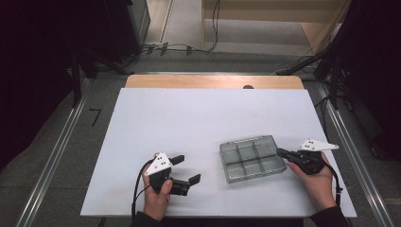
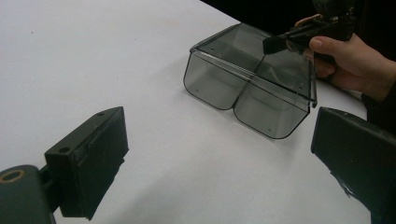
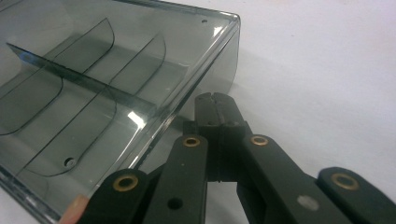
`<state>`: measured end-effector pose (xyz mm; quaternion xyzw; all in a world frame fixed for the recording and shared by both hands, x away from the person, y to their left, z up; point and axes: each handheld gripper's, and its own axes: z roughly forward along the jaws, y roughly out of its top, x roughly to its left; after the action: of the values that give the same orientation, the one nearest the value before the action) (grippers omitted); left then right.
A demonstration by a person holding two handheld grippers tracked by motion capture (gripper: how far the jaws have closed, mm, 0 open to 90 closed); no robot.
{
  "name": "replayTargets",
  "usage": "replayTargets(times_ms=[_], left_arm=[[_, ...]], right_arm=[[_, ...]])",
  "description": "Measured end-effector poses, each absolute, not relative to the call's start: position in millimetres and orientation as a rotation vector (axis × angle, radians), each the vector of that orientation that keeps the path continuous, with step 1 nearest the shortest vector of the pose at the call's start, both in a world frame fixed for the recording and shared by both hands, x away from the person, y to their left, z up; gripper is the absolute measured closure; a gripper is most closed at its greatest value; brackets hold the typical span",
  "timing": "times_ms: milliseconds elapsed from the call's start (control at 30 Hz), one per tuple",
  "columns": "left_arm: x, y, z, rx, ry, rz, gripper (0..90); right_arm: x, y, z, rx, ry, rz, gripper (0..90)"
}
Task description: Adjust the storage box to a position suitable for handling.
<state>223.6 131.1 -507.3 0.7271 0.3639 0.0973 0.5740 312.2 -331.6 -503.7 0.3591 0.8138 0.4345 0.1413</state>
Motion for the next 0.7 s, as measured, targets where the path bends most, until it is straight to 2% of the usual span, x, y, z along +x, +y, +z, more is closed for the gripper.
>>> replayTargets(times_ms=[333,700], left_arm=[[223.7,130.5,-507.6,1.706,0.855,0.220,3.4],[222.9,132.1,-507.3,1.703,0.852,0.217,3.4]], right_arm=[[305.7,-315.2,-504.2,0.990,2.384,1.271,88.5],[279.1,-295.4,-506.1,0.925,2.442,1.290,88.5]])
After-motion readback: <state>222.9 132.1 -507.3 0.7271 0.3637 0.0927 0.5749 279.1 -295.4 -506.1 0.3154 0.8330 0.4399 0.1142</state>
